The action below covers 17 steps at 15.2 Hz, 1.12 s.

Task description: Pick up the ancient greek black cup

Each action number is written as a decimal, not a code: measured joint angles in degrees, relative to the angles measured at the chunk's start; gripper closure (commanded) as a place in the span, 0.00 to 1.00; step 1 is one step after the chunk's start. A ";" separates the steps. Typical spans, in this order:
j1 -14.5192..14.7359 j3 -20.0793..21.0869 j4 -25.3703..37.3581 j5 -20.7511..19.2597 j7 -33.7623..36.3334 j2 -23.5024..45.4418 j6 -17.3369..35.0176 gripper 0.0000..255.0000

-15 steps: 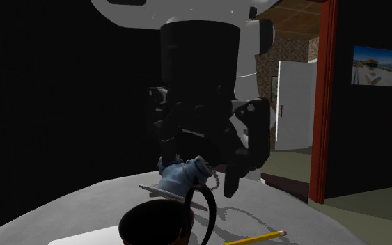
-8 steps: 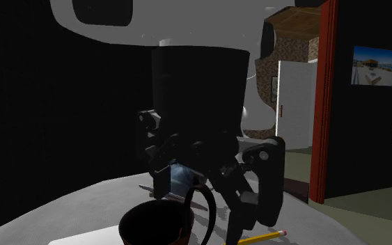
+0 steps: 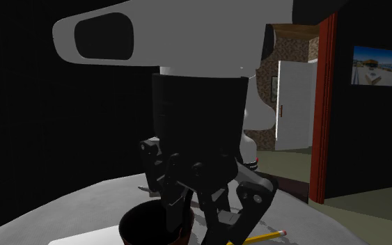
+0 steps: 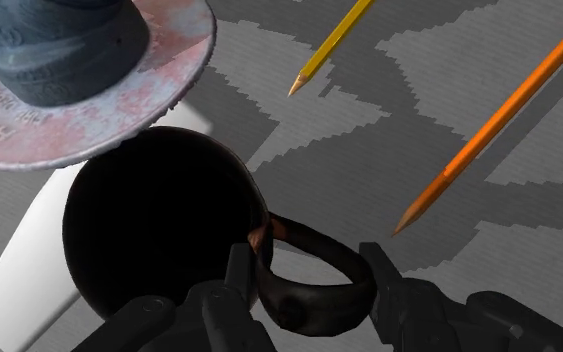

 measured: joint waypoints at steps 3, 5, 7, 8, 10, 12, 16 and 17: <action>0.00 0.00 -0.03 0.00 0.00 -0.02 0.01 1.00; 0.00 0.00 -0.05 0.01 0.01 -0.04 0.02 1.00; 0.04 0.02 0.16 0.03 0.01 -0.07 -0.26 1.00; 0.06 0.05 0.59 0.07 -0.05 -0.22 -0.84 1.00; 0.09 0.08 1.51 0.15 -0.21 -0.52 -2.04 1.00; 0.13 0.08 2.79 0.19 -0.42 -0.54 -3.32 1.00; 0.36 0.15 5.86 0.28 -0.72 -0.67 -6.48 1.00; 0.37 0.13 6.67 0.27 -0.88 -0.63 -7.23 1.00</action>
